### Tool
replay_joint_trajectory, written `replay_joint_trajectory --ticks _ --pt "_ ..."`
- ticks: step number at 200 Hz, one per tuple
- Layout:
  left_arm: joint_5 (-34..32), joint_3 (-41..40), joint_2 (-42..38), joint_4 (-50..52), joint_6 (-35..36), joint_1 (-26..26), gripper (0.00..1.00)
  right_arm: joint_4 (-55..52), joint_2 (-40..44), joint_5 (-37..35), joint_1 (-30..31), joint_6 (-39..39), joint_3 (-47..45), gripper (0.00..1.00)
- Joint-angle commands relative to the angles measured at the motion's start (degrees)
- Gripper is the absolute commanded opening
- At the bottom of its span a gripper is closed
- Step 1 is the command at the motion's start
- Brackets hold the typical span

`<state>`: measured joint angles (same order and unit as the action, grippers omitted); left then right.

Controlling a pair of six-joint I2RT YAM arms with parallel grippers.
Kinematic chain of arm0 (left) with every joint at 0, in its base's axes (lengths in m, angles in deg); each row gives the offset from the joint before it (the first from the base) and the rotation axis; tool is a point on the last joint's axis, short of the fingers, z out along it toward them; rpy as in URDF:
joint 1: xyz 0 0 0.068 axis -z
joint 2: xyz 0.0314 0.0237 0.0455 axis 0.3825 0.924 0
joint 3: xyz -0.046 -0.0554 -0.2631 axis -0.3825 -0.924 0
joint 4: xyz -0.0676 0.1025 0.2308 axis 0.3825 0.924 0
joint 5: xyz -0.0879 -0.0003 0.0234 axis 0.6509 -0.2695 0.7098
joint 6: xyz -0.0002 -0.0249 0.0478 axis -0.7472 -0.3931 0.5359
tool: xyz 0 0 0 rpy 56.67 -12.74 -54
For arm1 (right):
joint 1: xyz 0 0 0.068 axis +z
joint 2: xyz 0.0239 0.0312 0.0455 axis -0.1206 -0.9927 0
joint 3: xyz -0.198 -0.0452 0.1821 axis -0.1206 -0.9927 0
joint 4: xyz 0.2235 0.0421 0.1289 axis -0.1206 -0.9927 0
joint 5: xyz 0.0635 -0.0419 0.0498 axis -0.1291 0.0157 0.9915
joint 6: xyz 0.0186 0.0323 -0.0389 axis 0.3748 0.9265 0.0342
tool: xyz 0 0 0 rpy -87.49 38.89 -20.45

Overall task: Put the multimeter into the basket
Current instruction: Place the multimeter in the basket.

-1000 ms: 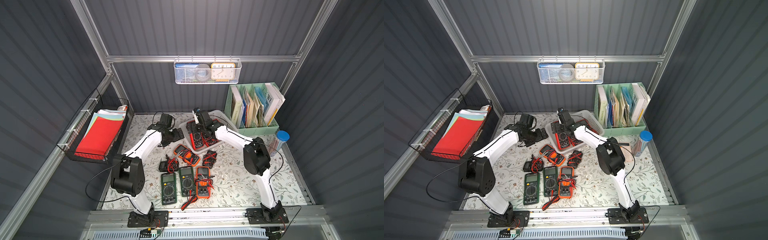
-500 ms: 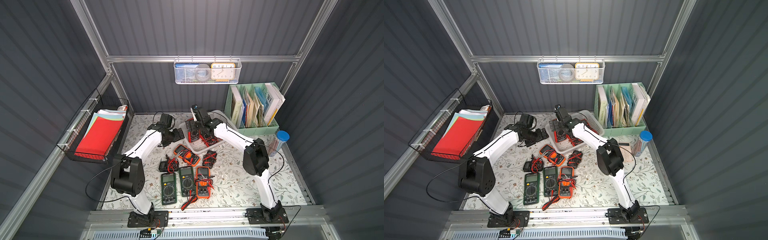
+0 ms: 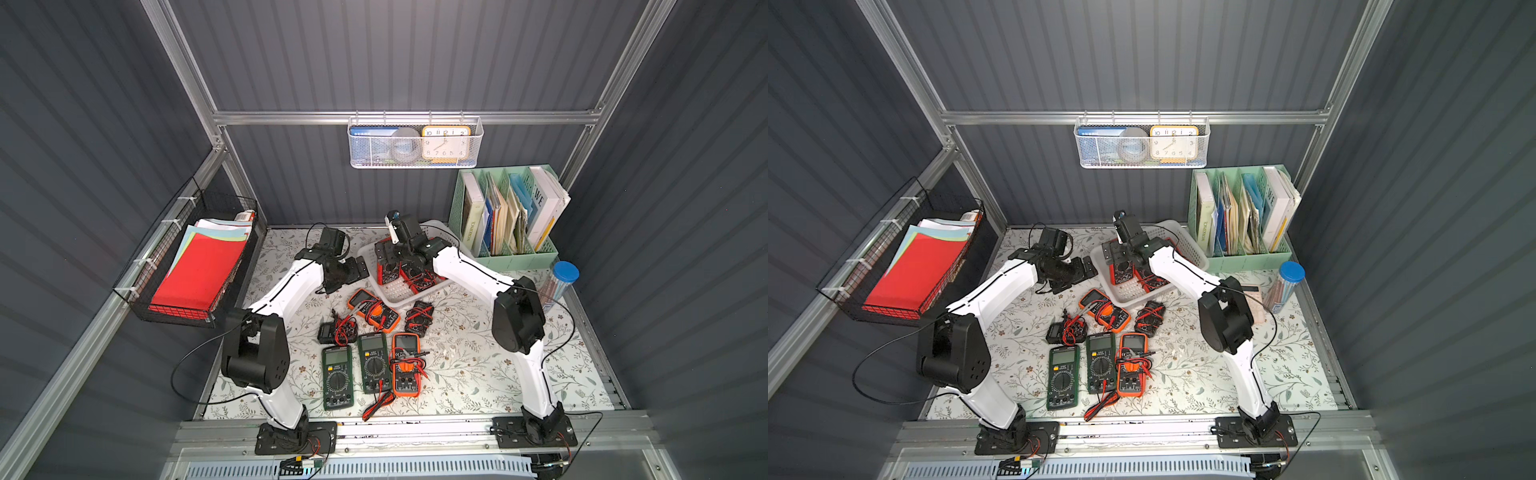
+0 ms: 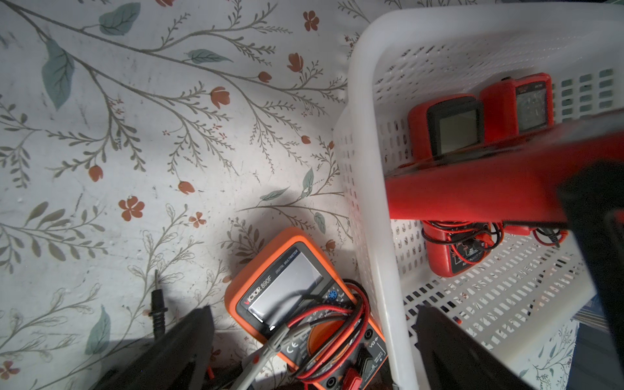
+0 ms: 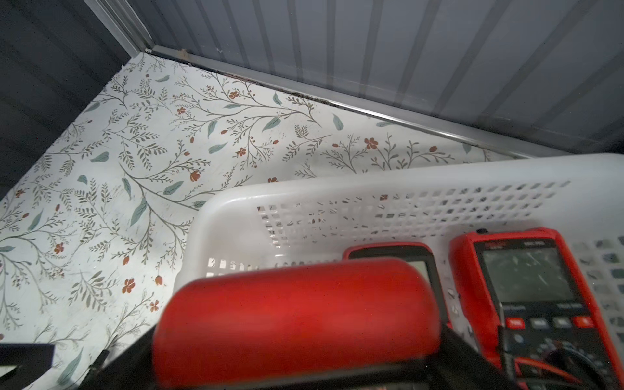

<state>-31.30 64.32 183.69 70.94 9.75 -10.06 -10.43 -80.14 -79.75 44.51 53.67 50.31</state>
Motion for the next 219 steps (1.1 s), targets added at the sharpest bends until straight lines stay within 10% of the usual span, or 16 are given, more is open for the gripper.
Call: replay_joint_trajectory --ticks 1,69,86,106,219 --pt "0.4 1.0 1.3 -0.2 0.8 -0.3 0.99 0.6 1.8 2.1 0.5 1.8 1.1 0.99" --pt "-0.1 0.7 1.1 -0.9 0.3 -0.3 0.99 1.8 6.4 -2.1 1.6 -0.3 -3.5 0.99" --pt "0.1 0.9 1.1 -0.9 0.2 -0.3 0.99 -17.3 1.5 -2.7 1.7 -0.1 10.5 0.99" --pt "0.2 0.2 0.9 -1.4 0.0 -0.3 0.99 -1.2 7.6 -7.8 4.7 -5.5 -0.9 0.99" --pt "0.7 1.3 1.8 -1.3 -0.4 -0.3 0.99 -10.0 5.6 -8.3 4.1 -1.8 1.6 0.99"
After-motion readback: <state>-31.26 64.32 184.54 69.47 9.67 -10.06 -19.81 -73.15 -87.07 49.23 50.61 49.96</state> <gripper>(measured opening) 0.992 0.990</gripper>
